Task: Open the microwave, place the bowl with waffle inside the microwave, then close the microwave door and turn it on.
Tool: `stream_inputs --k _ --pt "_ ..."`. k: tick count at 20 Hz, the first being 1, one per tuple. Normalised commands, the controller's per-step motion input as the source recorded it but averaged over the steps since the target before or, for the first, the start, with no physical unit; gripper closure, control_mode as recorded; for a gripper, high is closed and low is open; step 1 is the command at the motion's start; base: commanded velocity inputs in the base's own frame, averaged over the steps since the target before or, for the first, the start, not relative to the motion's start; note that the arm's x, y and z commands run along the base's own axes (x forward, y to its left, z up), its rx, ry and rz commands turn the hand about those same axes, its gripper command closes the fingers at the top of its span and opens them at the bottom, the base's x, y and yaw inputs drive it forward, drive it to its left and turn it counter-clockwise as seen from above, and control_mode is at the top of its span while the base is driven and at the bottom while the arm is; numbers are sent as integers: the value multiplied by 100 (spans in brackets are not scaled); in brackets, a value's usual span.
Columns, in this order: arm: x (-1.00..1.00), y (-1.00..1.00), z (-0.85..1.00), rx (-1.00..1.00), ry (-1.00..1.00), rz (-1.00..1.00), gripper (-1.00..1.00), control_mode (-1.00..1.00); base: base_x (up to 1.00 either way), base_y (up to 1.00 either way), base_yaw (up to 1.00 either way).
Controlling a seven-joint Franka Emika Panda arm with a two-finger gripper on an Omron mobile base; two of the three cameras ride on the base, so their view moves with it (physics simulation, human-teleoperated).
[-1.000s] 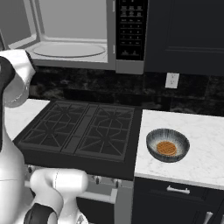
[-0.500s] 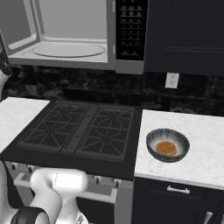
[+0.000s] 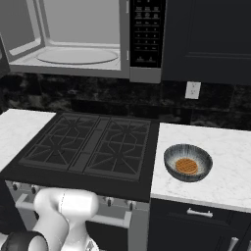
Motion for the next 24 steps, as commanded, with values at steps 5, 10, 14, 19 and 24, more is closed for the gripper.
stream_inputs --k 5,10,14,19,24 --pt "4 -15 7 0 0 -22 -100 -100 0 0 0" --pt "0 -95 24 0 0 -28 -100 -100 0 0 0" --pt "-2 -100 19 0 2 -29 -100 -100 0 0 0" --pt "0 -100 12 0 3 -24 -100 -100 0 0 0" --pt "0 -100 0 -1 1 -17 -100 -100 0 0 0"
